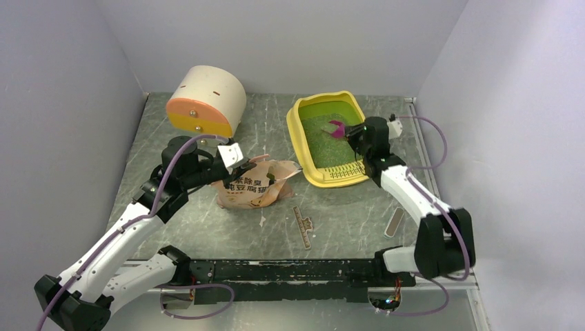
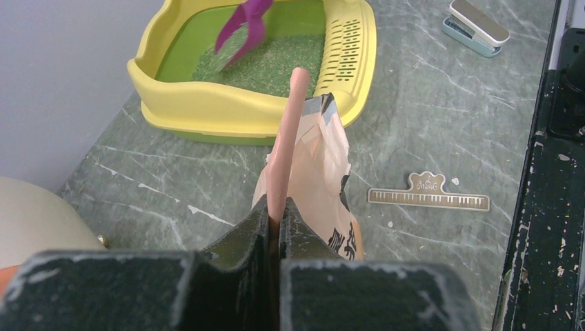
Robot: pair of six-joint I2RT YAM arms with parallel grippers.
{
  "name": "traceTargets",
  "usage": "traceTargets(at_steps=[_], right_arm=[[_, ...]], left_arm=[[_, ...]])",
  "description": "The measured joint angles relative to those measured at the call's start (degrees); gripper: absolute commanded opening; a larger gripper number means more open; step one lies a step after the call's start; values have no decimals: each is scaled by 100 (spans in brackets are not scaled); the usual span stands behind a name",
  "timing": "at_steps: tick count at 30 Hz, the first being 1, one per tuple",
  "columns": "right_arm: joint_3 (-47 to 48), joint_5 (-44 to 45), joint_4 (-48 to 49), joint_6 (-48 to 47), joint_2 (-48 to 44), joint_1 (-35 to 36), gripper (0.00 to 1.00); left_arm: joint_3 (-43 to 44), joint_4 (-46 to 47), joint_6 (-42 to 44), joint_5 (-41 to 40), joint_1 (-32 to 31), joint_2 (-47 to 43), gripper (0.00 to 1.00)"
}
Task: Fill the litter box with clean litter
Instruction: Pour the cat litter into the litter box.
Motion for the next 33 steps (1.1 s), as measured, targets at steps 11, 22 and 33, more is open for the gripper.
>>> traceTargets(at_steps=[11,22,33], right_arm=[[1392,-243,387,-326,1633,4,0],[1930,389,-22,-1456,1812,7,0],[2133,352,-616,-2841,1567,68,0]], left_arm=[[0,-120,-2,-17,0,-120,5],[2,-212,0,-17,0,-173,5],[7,-221,4,-17,0,-142,5]])
